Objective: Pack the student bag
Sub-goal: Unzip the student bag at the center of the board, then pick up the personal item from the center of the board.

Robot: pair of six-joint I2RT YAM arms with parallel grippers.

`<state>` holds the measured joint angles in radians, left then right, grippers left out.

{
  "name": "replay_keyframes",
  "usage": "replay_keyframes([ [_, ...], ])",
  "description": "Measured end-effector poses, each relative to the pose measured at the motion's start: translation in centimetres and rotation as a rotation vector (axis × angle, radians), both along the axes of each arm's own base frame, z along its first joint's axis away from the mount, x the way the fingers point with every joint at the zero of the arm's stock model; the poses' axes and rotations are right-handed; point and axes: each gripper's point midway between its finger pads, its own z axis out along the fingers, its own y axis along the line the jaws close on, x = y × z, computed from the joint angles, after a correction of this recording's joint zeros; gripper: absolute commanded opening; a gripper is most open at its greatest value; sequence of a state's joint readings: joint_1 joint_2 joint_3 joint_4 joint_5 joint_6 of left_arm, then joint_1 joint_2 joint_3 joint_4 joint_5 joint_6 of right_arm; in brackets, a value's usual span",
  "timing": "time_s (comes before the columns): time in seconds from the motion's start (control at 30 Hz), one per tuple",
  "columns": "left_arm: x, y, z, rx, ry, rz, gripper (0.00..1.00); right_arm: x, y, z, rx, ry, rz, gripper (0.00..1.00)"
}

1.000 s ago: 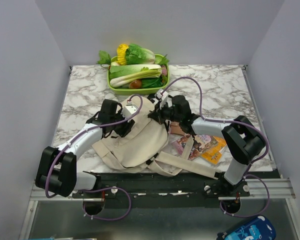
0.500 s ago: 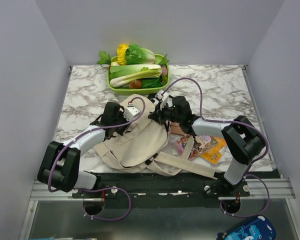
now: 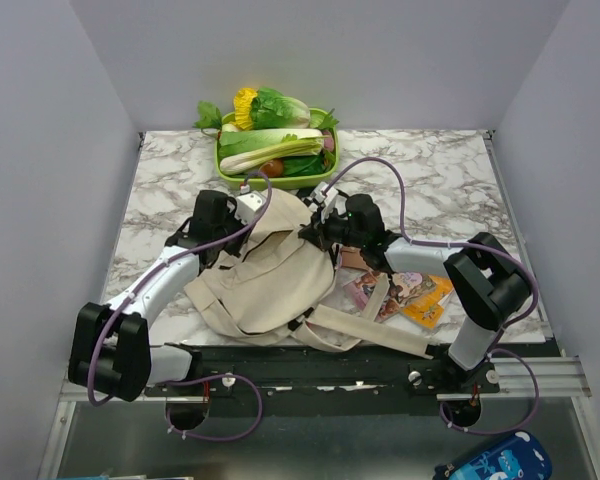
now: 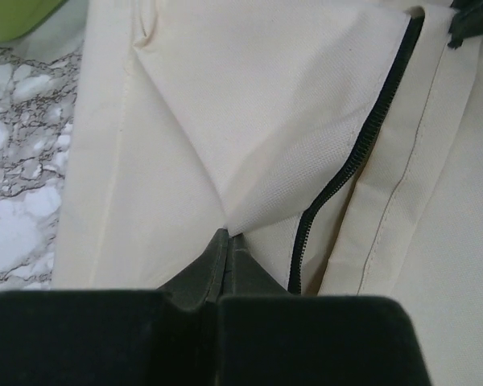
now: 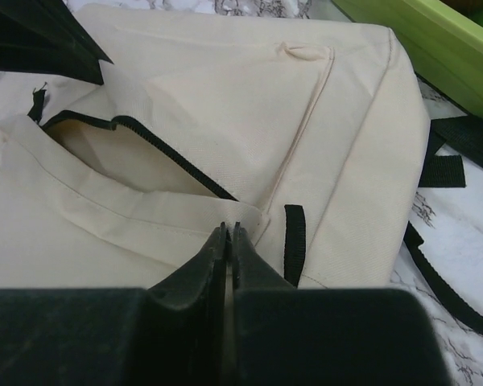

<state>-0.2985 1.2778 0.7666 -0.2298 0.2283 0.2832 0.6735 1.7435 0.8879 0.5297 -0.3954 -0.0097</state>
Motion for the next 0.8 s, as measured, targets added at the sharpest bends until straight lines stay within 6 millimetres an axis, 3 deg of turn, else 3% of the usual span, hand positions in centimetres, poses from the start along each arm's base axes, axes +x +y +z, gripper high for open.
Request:
replay_keyframes([
  [0.03,0.2,0.1,0.5,-0.012,0.0,0.011,0.0,0.1,0.0,0.0,-0.002,-0.002,-0.003,0.29],
  [0.23,0.6,1.1,2.2,-0.059,0.019,0.06,0.0,0.5,-0.4,-0.3,-0.019,-0.004,-0.033,0.5],
  [0.37,0.4,2.4,2.4,-0.077,0.037,0.092,0.0,0.9,-1.0,0.2,-0.025,-0.003,-0.086,0.57],
  [0.53,0.1,3.5,2.7,-0.077,0.041,0.117,0.0,2.5,-3.1,1.9,-0.038,0.005,-0.249,0.64],
  [0.63,-0.1,3.6,2.7,-0.071,0.042,0.113,0.0,4.4,-5.9,2.2,-0.049,0.05,-0.403,0.72],
  [0.8,-0.2,3.7,2.8,-0.06,0.035,0.101,0.0,6.4,-13.6,-0.1,-0.054,0.209,-0.681,0.79],
])
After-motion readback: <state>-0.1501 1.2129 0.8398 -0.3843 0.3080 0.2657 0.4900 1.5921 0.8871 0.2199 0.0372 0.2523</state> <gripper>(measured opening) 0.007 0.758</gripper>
